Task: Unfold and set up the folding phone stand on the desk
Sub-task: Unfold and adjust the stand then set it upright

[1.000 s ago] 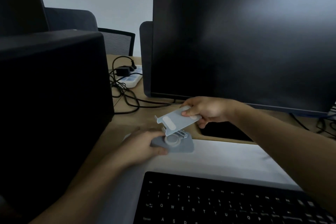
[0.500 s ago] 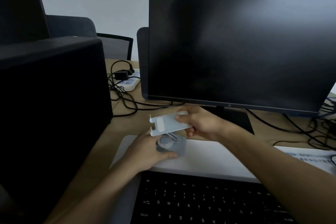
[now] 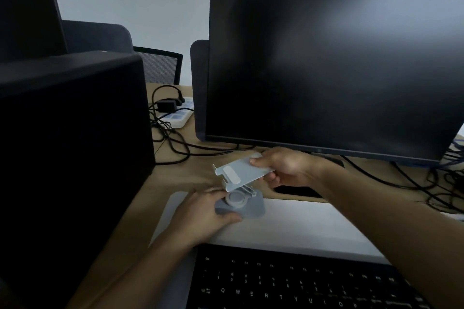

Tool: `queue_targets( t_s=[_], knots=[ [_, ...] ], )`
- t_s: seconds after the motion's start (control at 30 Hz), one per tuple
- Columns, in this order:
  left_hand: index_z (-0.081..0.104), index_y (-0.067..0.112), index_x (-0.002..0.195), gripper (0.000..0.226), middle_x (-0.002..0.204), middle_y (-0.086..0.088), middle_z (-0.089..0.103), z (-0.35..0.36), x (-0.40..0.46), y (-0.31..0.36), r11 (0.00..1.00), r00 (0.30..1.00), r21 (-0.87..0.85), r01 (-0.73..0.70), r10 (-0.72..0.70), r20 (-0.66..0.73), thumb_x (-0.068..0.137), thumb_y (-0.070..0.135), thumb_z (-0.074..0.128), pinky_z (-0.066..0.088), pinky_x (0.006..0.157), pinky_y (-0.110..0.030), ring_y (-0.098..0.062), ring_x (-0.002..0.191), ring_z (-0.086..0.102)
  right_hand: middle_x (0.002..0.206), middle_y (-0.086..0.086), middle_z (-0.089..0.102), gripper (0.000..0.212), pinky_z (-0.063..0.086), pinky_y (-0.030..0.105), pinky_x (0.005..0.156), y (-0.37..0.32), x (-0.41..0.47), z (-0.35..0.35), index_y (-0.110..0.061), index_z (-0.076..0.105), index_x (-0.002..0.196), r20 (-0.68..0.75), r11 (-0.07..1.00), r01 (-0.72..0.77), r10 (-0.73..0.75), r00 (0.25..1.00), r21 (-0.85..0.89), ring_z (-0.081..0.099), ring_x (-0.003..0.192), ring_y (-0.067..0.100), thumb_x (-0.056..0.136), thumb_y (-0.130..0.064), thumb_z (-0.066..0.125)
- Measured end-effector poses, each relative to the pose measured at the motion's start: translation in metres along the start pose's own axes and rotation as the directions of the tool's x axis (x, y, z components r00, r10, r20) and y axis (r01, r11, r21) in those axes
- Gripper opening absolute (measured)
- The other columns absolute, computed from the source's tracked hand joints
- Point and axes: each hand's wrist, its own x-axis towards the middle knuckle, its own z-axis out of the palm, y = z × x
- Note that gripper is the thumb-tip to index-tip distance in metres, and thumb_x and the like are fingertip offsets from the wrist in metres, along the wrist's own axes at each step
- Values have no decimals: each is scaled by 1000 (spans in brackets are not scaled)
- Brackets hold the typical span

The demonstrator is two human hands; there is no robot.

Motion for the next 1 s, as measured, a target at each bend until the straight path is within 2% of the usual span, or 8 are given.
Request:
queue_targets(
  t_s=[0.1,0.23,0.47,0.6,0.67,0.8,0.87,1.0],
  knots=[
    [56,42,128,54,138,21,53,-1,1,-2,1000,1000,-22,17,-18,-3,77,59,60,33,108,-34,-7,127,45,70,4,55,22,29,14,41,-12,9,-12,-3,61,107,115,992,-60,72,991,-110,36,47,5,96,-22,56],
    [52,44,129,51,141,25,48,0,2,-5,1000,1000,-26,12,-12,19,80,54,59,29,104,-30,-7,129,40,82,8,51,39,30,13,42,-22,25,-19,3,52,125,176,972,-100,139,974,-214,36,52,6,96,-22,56],
    [46,49,132,58,137,21,54,0,4,-10,999,998,-40,3,0,62,75,59,52,33,96,-26,-9,125,47,83,3,53,21,31,16,49,-50,36,-14,-12,58,114,264,877,-107,254,931,-468,37,60,9,96,-22,55],
    [47,47,131,53,131,17,60,-2,3,-8,1000,998,-6,-26,26,62,80,54,54,31,107,-34,-9,122,52,81,2,53,10,35,17,46,-63,41,-4,-13,59,105,205,786,-124,305,930,-606,44,50,6,96,-17,55],
    [54,43,125,46,121,17,65,-1,3,-8,999,997,0,-33,32,76,80,53,55,36,94,-27,-8,114,57,83,2,54,10,39,16,45,-66,44,0,-13,58,105,179,763,-133,311,933,-632,48,50,6,96,-14,56],
    [64,41,83,12,82,15,68,0,4,-9,1000,997,-3,-29,29,65,81,52,59,37,78,-26,-8,89,63,94,3,57,14,43,19,52,-75,49,5,-15,58,109,162,686,-123,336,928,-718,52,74,12,95,-14,58],
    [68,41,85,12,82,11,71,1,5,-9,1000,998,6,-29,29,51,82,49,60,39,80,-28,-7,83,63,99,2,59,14,47,20,54,-78,49,5,-19,59,107,160,655,-123,355,921,-746,56,84,13,94,-15,59],
    [47,45,61,23,52,20,48,0,7,-12,999,999,-37,20,-18,50,75,55,62,30,54,-16,5,56,47,105,-2,59,18,52,27,70,-74,44,5,-23,57,111,178,630,-58,305,936,-774,56,99,16,93,-20,60]
  ],
)
